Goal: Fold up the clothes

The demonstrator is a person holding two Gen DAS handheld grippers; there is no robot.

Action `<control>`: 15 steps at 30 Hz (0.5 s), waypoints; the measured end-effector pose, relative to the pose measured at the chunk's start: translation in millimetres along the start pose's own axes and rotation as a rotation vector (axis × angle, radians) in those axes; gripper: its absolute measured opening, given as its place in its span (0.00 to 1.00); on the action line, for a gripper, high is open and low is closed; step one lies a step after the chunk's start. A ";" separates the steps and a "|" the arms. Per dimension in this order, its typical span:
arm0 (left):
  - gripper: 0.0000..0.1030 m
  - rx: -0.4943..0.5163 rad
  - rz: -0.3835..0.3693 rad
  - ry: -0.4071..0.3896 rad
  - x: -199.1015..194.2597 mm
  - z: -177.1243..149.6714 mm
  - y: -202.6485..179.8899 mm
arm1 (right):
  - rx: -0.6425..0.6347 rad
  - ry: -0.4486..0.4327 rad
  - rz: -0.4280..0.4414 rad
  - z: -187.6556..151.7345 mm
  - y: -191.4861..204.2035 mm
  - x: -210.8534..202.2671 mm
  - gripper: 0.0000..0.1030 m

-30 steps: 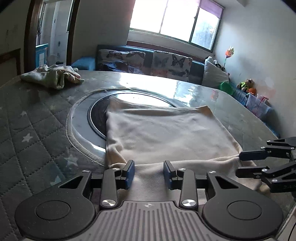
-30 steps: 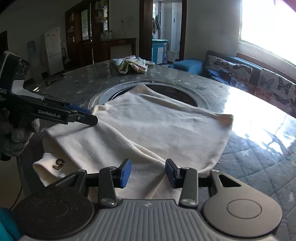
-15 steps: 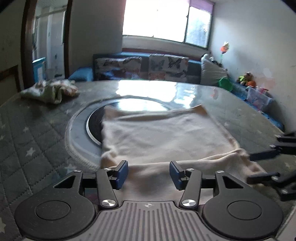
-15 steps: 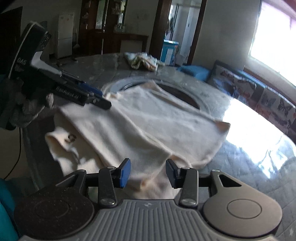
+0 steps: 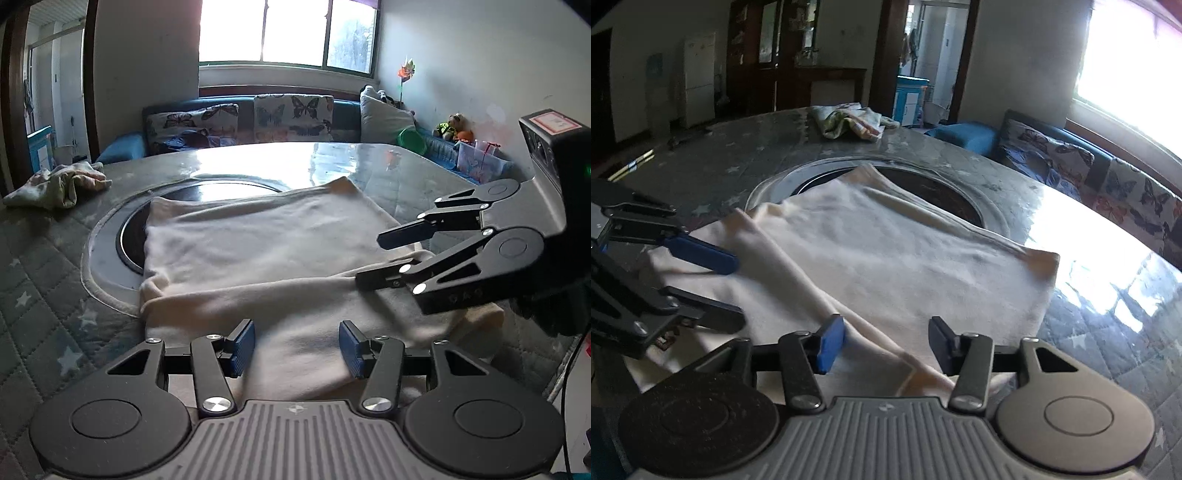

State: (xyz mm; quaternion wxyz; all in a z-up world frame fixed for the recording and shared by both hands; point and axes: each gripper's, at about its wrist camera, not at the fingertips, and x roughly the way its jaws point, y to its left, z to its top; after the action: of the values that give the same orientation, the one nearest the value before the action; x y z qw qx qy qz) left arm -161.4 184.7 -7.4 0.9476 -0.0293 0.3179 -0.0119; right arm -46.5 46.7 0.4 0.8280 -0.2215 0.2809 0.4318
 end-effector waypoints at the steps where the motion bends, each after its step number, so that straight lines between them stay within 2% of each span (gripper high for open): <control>1: 0.52 0.004 -0.001 -0.006 -3.6 0.7 0.0 | -0.001 -0.005 0.001 -0.5 -0.9 -4.3 0.49; 4: 0.52 0.020 -0.008 -0.018 -11.3 1.2 -2.1 | -0.004 -0.020 0.002 -2.0 -3.5 -17.2 0.48; 8: 0.52 0.051 -0.004 0.026 -4.7 -8.8 -6.4 | -0.080 0.006 0.049 -13.1 9.1 -33.5 0.48; 11: 0.55 0.064 0.008 0.024 -8.0 -11.7 -8.1 | -0.128 0.044 0.044 -26.1 16.0 -33.4 0.49; 15: 0.56 0.094 0.005 0.004 -26.0 -7.7 -11.0 | -0.100 0.016 0.043 -26.6 11.5 -48.2 0.49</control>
State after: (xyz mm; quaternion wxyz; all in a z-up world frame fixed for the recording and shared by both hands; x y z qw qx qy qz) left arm -186.8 174.4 2.9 0.9474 0.0162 0.3188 -0.0247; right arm -86.1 8.1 10.8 0.8043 -0.2599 0.2701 0.4611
